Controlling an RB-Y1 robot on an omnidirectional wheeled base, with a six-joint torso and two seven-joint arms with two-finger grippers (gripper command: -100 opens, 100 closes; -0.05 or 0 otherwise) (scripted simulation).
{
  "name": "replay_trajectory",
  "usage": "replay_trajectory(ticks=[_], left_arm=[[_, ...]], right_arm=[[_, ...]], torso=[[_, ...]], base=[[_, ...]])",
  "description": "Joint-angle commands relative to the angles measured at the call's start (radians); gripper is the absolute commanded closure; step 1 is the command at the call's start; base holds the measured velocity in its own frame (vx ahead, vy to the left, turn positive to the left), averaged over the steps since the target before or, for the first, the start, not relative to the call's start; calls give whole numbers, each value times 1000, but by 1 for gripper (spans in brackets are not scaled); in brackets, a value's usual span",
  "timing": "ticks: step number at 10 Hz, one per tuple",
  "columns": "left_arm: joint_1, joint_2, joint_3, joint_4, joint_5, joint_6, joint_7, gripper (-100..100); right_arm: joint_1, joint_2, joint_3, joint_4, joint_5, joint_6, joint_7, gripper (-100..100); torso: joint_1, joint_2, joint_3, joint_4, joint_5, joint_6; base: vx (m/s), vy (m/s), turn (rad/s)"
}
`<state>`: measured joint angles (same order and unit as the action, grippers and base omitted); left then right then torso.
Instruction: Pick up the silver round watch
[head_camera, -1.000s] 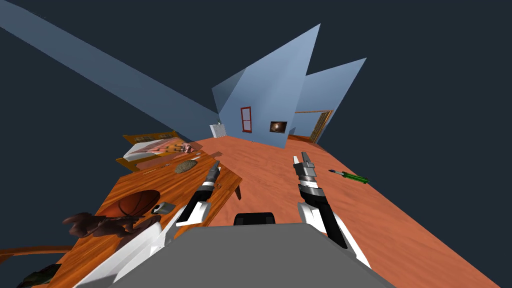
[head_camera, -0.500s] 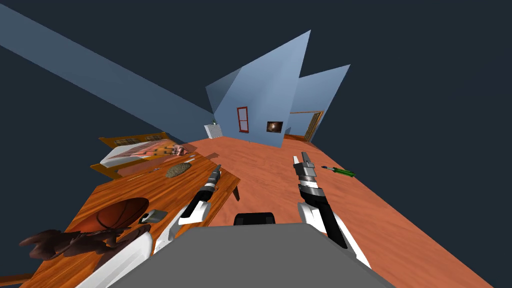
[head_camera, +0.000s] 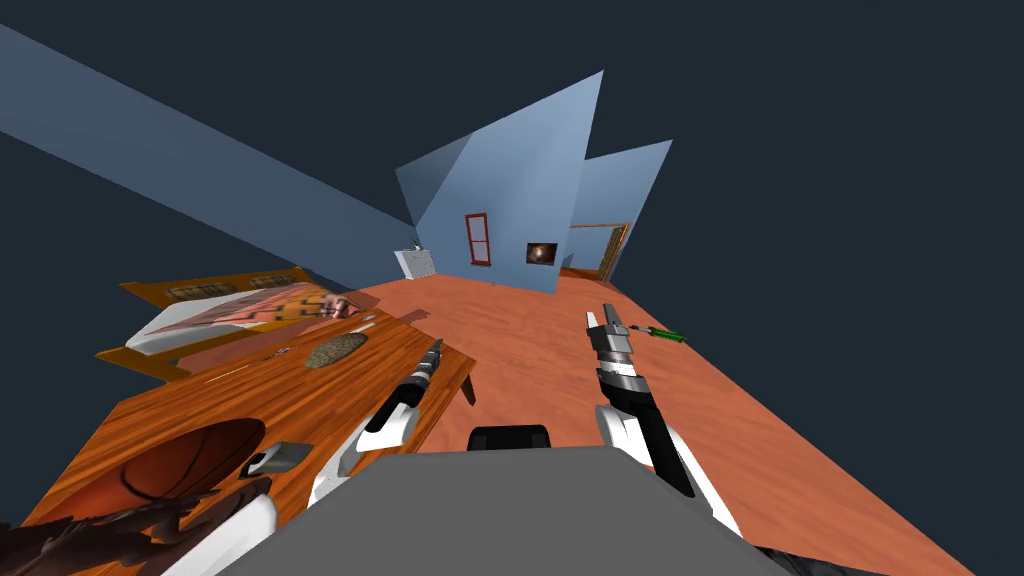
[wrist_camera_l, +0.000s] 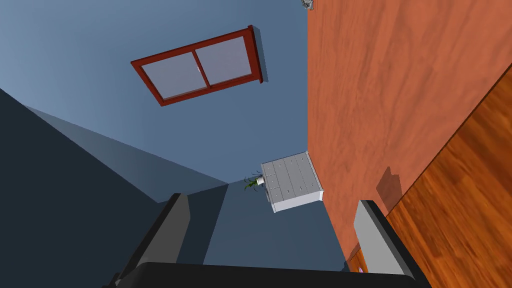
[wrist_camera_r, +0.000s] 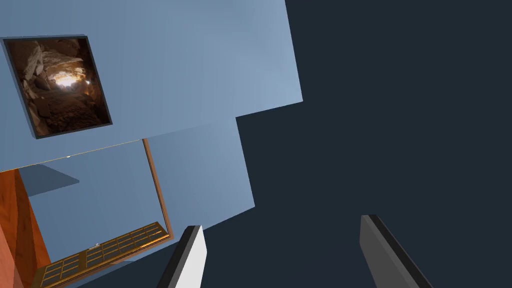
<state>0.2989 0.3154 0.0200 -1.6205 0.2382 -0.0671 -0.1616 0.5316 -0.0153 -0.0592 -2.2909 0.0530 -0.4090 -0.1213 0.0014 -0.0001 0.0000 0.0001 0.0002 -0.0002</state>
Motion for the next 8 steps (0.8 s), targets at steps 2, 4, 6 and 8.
replay_trajectory(ticks=[2, 4, 6, 8], left_arm=[[-26, 24, -9, 75, 41, 61, -20, -100], [-42, 40, -17, 152, 69, 97, -33, -100], [-42, 40, -17, 167, 69, 97, -33, -100], [-57, 54, -25, 225, 96, 132, -46, -100]], right_arm=[[0, 0, 0, 0, 0, 0, 0, 0], [0, 0, 0, 0, 0, 0, 0, 0], [0, 0, 0, 0, 0, 0, 0, 0], [0, 0, 0, 0, 0, 0, 0, 0]], torso=[[0, 0, 0, 0, 0, -1], [0, 0, 0, 0, 0, -1], [0, 0, 0, 0, 0, -1], [0, 0, 0, 0, 0, 0]], base=[[3, 10, -126], [6, 14, -134], [3, 12, -34], [5, 14, -126]])
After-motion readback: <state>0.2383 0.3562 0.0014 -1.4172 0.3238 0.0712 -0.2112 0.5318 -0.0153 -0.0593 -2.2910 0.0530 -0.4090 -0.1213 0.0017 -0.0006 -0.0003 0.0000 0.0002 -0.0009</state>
